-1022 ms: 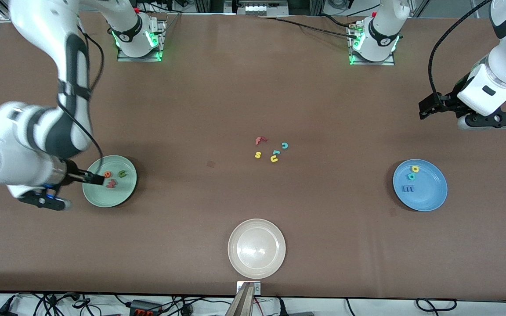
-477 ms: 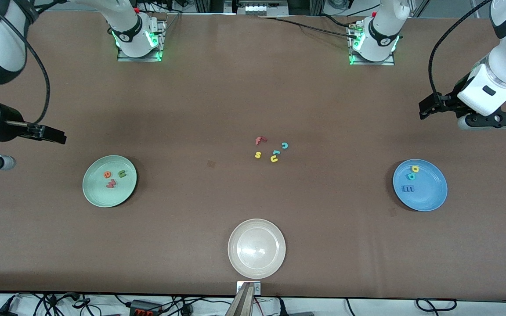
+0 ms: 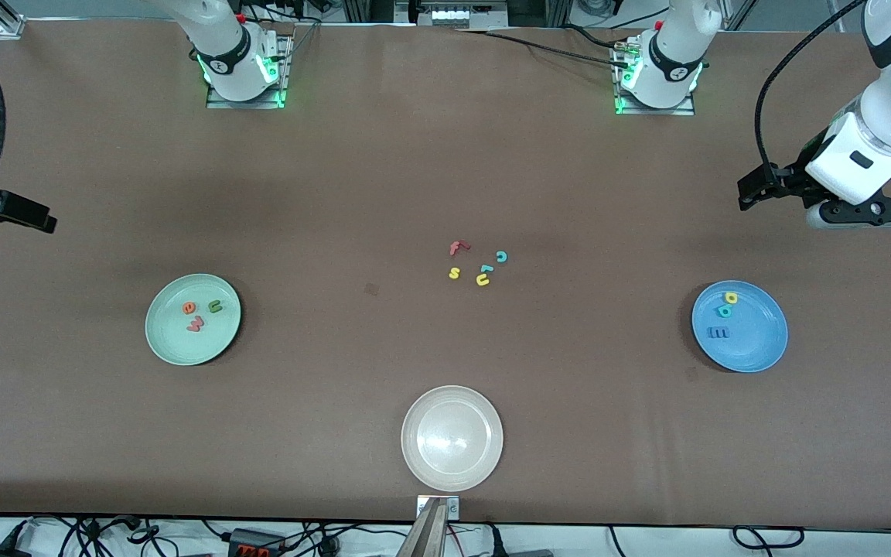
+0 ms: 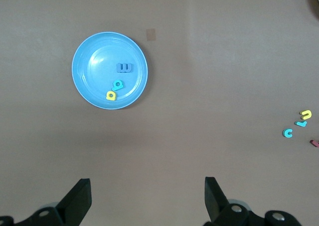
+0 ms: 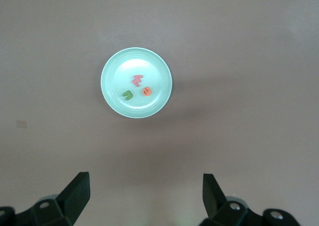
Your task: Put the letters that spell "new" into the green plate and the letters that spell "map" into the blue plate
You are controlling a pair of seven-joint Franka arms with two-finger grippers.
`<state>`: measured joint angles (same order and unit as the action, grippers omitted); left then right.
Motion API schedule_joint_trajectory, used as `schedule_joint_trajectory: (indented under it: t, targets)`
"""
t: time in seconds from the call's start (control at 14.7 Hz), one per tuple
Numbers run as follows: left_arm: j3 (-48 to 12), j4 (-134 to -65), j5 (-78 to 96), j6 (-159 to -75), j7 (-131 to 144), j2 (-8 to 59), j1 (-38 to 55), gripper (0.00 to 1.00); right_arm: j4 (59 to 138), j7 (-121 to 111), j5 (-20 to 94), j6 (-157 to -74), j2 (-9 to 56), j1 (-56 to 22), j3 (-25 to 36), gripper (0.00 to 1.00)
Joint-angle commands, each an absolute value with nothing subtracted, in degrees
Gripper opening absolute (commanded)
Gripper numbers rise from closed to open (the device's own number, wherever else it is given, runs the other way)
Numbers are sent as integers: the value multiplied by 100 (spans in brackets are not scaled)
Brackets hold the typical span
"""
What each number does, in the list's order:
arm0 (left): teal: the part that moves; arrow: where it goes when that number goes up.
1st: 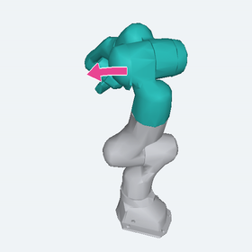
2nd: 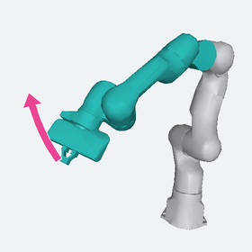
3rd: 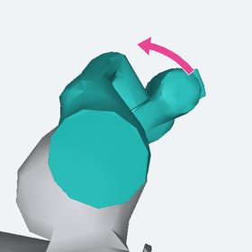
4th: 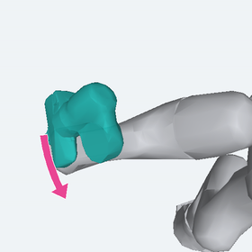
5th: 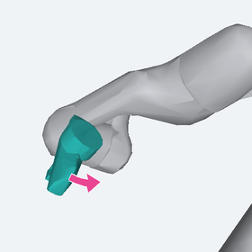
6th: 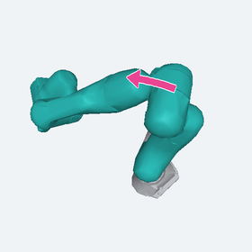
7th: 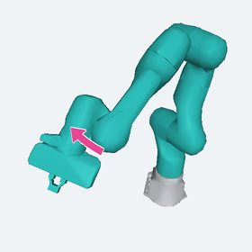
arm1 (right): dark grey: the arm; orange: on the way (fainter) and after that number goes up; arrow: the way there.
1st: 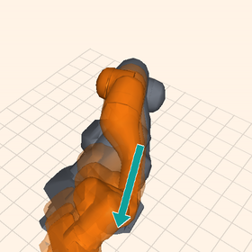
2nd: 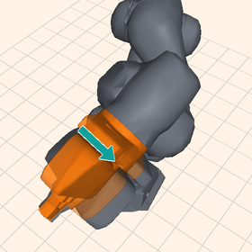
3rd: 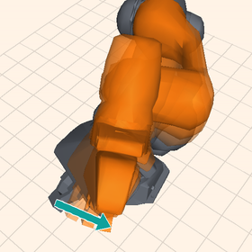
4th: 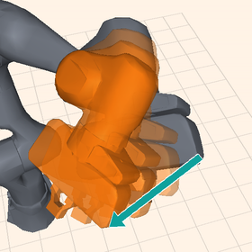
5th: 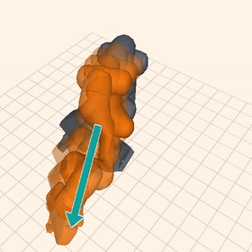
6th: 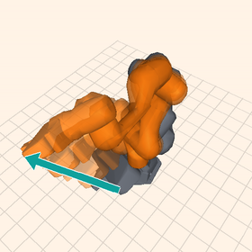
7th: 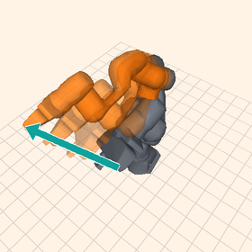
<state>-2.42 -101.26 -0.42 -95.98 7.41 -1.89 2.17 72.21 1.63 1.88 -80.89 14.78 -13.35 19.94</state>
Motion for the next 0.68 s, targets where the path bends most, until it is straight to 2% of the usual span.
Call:
schedule_joint_trajectory:
  t: [0.0, 0.14, 0.34, 0.48, 0.61]
  targets:
    - [-229, -9984, -123, -9483, 624, -149, 237, 100, 7417, 97, -236, -8226, 1179, -47, 557, 100]
    - [-229, -9984, -123, -9483, 624, -149, 237, 100, 7706, 53, -316, -8471, 1029, 228, 230, 100]
    - [-229, -9984, -123, -9483, 624, -149, 246, 100, 8575, 79, -316, -9252, 538, 237, 211, 100]
    - [-229, -9984, -123, -9483, 624, -149, 246, 100, 8657, 62, -290, -9264, 492, 325, 202, 100]
    - [-229, -9984, -123, -9483, 624, -149, 237, 100, 8657, 35, -299, -9246, 396, 648, -182, 100]
